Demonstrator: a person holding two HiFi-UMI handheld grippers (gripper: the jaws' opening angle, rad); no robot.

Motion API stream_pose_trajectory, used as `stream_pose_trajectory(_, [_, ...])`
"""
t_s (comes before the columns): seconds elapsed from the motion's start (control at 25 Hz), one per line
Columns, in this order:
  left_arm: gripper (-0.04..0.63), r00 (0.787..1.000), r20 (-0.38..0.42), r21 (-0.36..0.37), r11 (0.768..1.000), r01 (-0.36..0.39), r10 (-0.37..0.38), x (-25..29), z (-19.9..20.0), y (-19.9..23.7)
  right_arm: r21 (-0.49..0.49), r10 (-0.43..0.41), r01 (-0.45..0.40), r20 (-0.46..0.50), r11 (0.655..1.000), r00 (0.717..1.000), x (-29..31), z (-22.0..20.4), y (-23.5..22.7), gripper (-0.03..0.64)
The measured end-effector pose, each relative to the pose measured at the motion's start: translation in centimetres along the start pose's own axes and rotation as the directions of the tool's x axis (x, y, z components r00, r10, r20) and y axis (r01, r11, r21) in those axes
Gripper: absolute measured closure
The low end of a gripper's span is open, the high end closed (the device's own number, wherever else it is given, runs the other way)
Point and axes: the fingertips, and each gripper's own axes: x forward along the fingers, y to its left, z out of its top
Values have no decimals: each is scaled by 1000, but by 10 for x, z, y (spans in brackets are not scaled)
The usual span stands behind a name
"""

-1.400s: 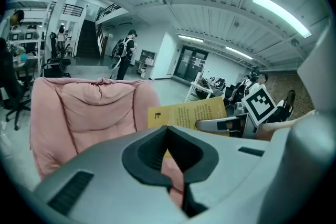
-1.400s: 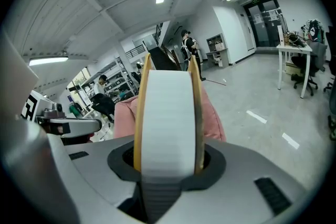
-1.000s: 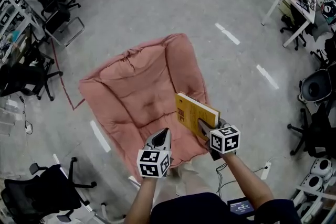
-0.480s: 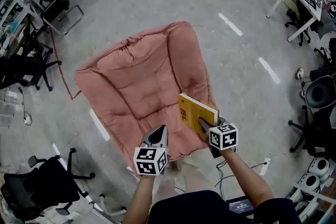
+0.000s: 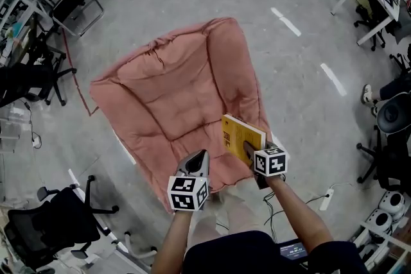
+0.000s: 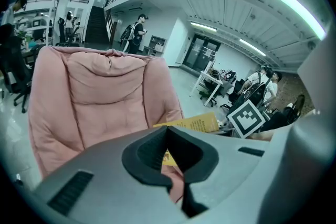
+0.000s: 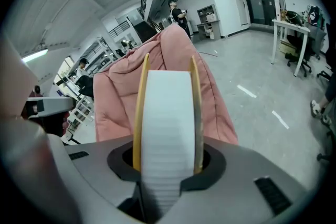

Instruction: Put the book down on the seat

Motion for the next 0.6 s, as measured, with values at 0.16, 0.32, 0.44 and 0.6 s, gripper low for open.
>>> stream_pose_trajectory(0.16, [591,1000,-17,6,1000,-1,1,2,-4,1,-1,-12,12,-30,1000,999,16,-8,-5,462])
stream_pose_trajectory(0.32, [591,999,-33,8,1000,0,0,4,-12,-1,-12,-38,38,-77,999,996,32,-24,-17,460])
stream_pose_trajectory(0.44, [591,999,-48,3,1000,-3,4,4,-21,0,-24,-55,52,-107,998,993,43,-36,-23,460])
stream_pose_trajectory(0.6, [591,998,-68,0,1000,-7,7,3,-32,3,-36,-80,76,-138,996,987,56,-47,-31,460])
